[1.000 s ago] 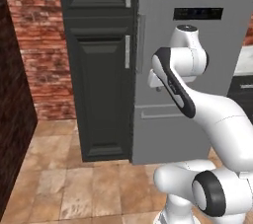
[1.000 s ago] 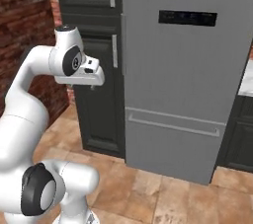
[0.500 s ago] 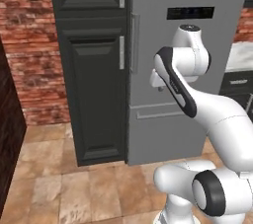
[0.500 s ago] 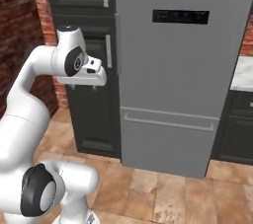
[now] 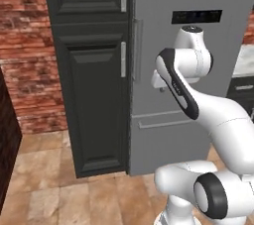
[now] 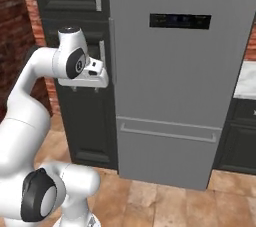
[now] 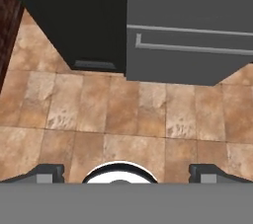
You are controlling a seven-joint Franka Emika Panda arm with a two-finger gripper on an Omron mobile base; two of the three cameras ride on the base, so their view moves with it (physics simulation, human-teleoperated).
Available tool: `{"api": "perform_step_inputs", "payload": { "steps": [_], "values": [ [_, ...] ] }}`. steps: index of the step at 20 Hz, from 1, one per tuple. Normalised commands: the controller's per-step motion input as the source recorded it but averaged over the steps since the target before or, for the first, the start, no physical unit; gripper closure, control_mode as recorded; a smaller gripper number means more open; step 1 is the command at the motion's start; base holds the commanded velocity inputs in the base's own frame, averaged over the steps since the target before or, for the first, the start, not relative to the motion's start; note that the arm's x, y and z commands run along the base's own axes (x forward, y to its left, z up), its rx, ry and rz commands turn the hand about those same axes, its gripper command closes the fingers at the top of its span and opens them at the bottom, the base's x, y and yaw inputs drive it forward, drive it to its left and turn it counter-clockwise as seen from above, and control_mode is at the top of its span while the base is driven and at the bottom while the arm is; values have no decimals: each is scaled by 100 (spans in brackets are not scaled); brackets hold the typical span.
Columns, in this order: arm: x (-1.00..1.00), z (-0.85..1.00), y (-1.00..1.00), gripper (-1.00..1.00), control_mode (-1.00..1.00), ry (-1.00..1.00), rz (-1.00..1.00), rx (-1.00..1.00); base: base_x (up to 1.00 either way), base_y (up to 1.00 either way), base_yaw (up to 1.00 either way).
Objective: Retrieve the fish from the fridge and place it on the saucepan with marinade on the stove.
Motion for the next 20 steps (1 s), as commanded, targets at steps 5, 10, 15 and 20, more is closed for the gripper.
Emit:
{"api": "perform_step_inputs", "payload": {
  "steps": [5, 10, 15, 20],
  "values": [
    [0, 0, 0, -100, 100, 0, 0, 0, 38, 15, -3],
    [0, 0, 0, -100, 100, 0, 0, 0, 6, 15, -8],
    [0, 0, 0, -100, 100, 0, 0, 0, 7, 18, -6],
    [0, 0, 0, -100, 100, 0, 0, 0, 20, 22, 0]
  ]
}}
